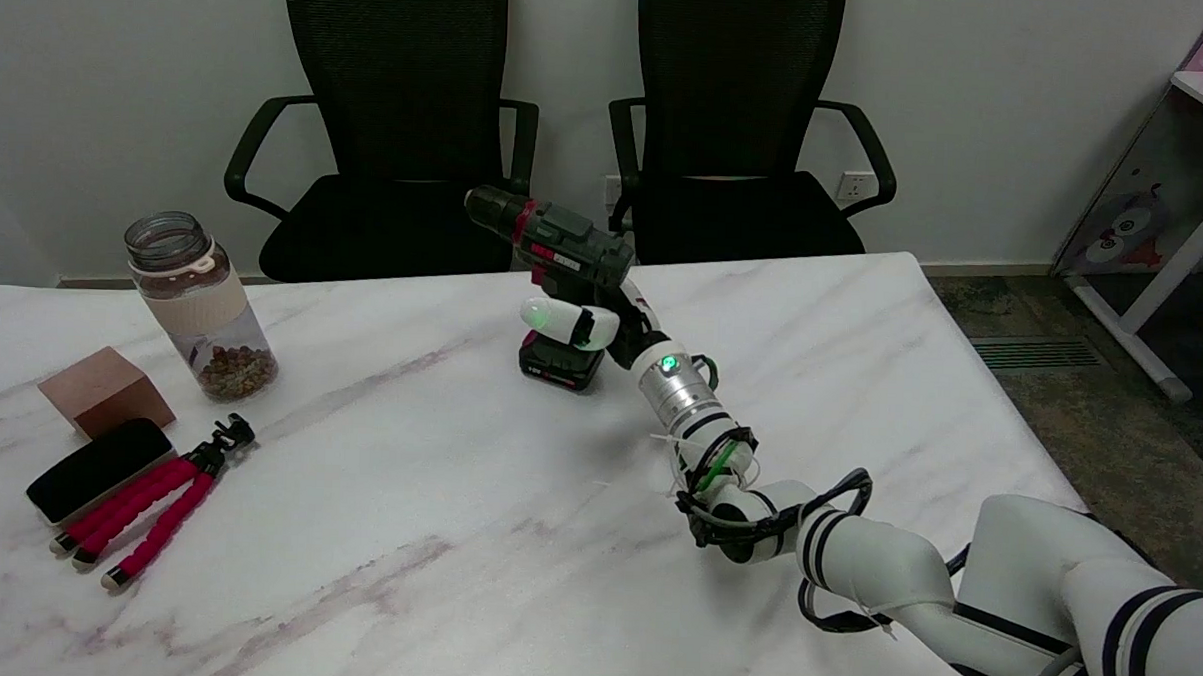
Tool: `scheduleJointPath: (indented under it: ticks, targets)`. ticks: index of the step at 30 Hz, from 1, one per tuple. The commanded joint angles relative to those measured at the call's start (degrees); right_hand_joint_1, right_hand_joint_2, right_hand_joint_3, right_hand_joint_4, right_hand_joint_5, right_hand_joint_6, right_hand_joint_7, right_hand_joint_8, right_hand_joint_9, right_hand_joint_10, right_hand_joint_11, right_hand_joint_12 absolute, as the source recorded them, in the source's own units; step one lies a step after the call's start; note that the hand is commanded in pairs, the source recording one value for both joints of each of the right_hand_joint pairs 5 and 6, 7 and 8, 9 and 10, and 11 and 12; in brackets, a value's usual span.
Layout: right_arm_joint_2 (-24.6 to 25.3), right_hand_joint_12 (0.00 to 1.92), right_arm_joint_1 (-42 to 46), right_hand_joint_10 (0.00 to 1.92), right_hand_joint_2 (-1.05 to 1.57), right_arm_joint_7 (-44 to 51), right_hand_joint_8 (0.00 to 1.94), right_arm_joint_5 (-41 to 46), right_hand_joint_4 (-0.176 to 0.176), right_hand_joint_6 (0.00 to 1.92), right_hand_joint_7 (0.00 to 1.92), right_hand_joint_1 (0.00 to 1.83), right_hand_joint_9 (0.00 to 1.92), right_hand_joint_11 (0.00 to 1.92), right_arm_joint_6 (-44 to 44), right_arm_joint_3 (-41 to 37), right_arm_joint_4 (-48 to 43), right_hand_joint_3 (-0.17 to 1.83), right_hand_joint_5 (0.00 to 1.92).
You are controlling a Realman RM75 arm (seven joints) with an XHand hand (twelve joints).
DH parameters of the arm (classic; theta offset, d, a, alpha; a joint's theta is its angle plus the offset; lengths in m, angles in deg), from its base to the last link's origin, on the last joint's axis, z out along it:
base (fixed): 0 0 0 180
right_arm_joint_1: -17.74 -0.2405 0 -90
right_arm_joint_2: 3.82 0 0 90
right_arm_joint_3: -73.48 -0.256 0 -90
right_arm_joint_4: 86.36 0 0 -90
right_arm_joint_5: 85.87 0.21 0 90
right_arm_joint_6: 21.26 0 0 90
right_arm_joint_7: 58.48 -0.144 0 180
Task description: Pick up the power screwdriver.
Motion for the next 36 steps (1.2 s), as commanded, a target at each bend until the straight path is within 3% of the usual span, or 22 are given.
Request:
scheduleJointPath:
  ticks: [1,5,13,19,24,34,36]
  targets:
    - [0.2,0.18,-0.5,0.31,-0.27,-0.6,0.26,0.1,0.173,0.26,0.26,0.90,0.31,0.18,-0.1,0.1,-0.4,0.83,0.26]
    - [0.2,0.17,-0.6,0.31,-0.16,-1.8,0.28,0.1,0.160,0.28,0.28,0.90,0.31,0.17,-0.4,0.1,-0.5,0.75,0.28]
    - [0.2,0.14,-0.6,0.34,-0.01,-1.8,0.40,0.1,0.151,0.40,0.40,0.93,0.34,0.14,-0.8,0.1,-0.5,0.87,0.40]
    - [0.2,0.21,-0.6,0.57,0.13,-2.0,0.49,0.1,0.142,0.49,0.49,0.98,0.57,0.21,-0.8,0.1,-0.5,0.91,0.49]
    - [0.2,0.38,-0.6,0.78,0.21,-2.2,0.52,0.1,0.136,0.52,0.52,1.02,0.78,0.38,-0.9,0.1,-0.5,0.91,0.52]
    - [0.2,0.56,-0.6,1.05,0.20,-2.2,0.56,0.1,0.132,0.56,0.56,1.05,1.05,0.56,-1.5,0.1,-0.5,1.10,0.56]
    - [0.2,0.69,-0.6,1.11,0.22,-2.2,0.58,0.1,0.132,0.58,0.58,1.06,1.11,0.69,-1.5,0.1,-0.5,1.19,0.58]
